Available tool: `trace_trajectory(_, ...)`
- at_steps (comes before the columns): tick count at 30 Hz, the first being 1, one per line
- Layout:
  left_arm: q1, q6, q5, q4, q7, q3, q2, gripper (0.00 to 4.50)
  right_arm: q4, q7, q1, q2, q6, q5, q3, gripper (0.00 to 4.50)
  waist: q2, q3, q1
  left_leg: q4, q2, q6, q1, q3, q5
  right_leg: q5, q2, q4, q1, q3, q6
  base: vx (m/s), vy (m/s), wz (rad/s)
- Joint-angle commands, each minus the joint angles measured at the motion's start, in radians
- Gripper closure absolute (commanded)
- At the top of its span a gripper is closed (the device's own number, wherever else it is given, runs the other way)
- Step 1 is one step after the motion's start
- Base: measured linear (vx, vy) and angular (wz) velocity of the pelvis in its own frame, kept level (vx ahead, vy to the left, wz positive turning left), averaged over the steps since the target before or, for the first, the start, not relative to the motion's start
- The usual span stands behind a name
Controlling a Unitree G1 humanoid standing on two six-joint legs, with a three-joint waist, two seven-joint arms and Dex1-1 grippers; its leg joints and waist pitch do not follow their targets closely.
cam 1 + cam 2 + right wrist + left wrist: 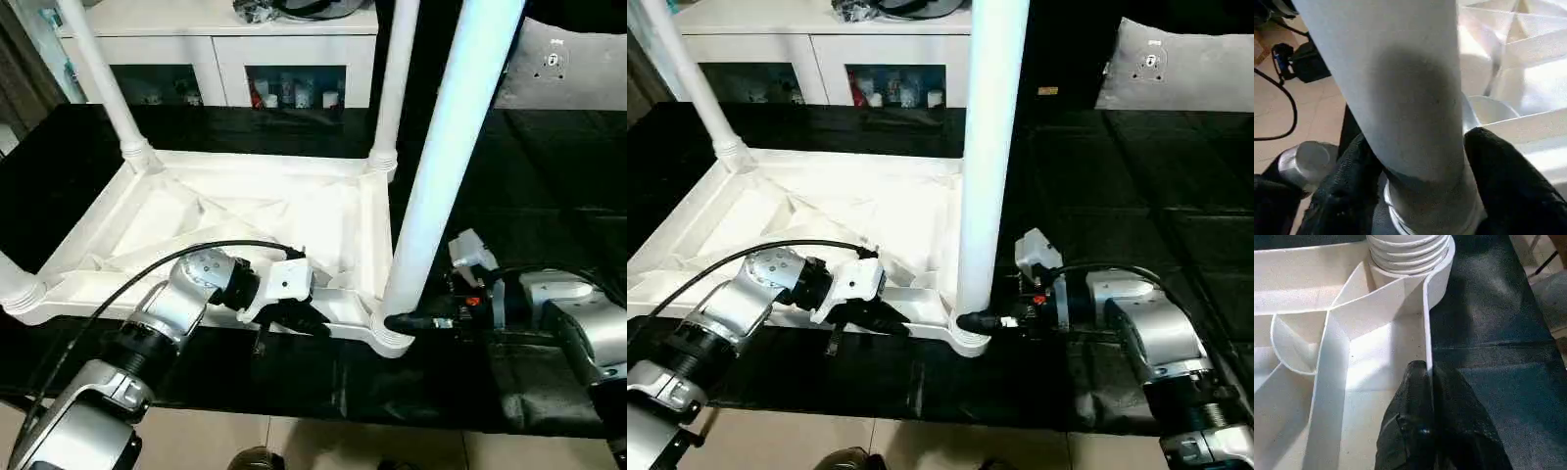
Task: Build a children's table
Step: Rotate leg to tighten
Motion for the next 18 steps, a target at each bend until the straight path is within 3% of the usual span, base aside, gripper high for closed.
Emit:
trace_trajectory(1,-0.041,-0.030,-0.005,-0.013,-0.022,0.000,0.002,4.50,-0.008,0.016,-0.025,-0.004,0.007,0.008,0.005,1.97,-0.020,-0.086,-0.002,-0.066,0.050,0.090,0.014,-0.011,-0.174,-0.313,-0.062,-0.062,0.061,0.047,-0.195,0.000,0.000,0.00)
trace_trajectory(5,-0.040,-0.033,-0.012,0.004,-0.014,0.011,0.001,4.50,-0.013,0.020,-0.024,0.002,0.025,0.026,0.011,2.33,-0.023,-0.085,-0.002,-0.065,0.049,0.092,0.014,-0.011,-0.171,-0.319,-0.061,-0.062,0.060,0.047,-0.193,0.000,0.000,0.00)
trace_trajectory(10,-0.029,0.014,-0.022,-0.005,0.026,0.031,-0.013,4.50,-0.053,-0.022,-0.002,0.026,0.092,0.061,-0.007,2.41,-0.025,-0.081,-0.002,-0.067,0.049,0.086,0.016,-0.011,-0.184,-0.369,-0.062,-0.067,0.060,0.046,-0.178,0.000,0.000,0.00)
trace_trajectory(13,-0.015,0.091,-0.036,-0.041,0.088,0.055,-0.040,4.50,-0.094,-0.162,0.014,0.084,0.134,0.044,-0.021,2.41,-0.026,-0.079,-0.007,-0.070,0.048,0.070,0.014,-0.012,-0.182,-0.402,-0.062,-0.069,0.059,0.046,-0.161,0.000,0.000,0.00)
trace_trajectory(15,-0.008,0.202,-0.045,-0.095,0.168,0.077,-0.077,4.50,-0.074,-0.392,-0.003,0.181,0.146,-0.041,-0.040,2.41,-0.017,-0.078,-0.014,-0.071,0.043,0.053,0.018,-0.014,-0.202,-0.443,-0.062,-0.075,0.056,0.042,-0.148,0.000,0.000,0.00)
trace_trajectory(16,-0.005,0.239,-0.045,-0.112,0.195,0.081,-0.089,4.50,-0.061,-0.464,-0.011,0.217,0.150,-0.058,-0.055,2.41,-0.019,-0.076,-0.022,-0.073,0.044,0.042,0.015,-0.014,-0.212,-0.453,-0.061,-0.076,0.056,0.042,-0.143,0.000,0.000,0.00)
trace_trajectory(17,-0.003,0.281,-0.042,-0.131,0.234,0.087,-0.109,4.50,-0.045,-0.556,-0.023,0.263,0.160,-0.076,-0.077,2.44,-0.020,-0.073,-0.044,-0.078,0.038,0.016,0.009,-0.020,-0.237,-0.493,-0.060,-0.079,0.062,0.034,-0.123,0.000,0.000,0.00)
trace_trajectory(18,-0.003,0.301,-0.040,-0.139,0.255,0.090,-0.119,4.50,-0.037,-0.601,-0.030,0.285,0.168,-0.083,-0.088,2.44,-0.019,-0.074,-0.051,-0.078,0.036,0.013,0.009,-0.023,-0.246,-0.510,-0.061,-0.082,0.063,0.030,-0.114,0.000,0.000,0.00)
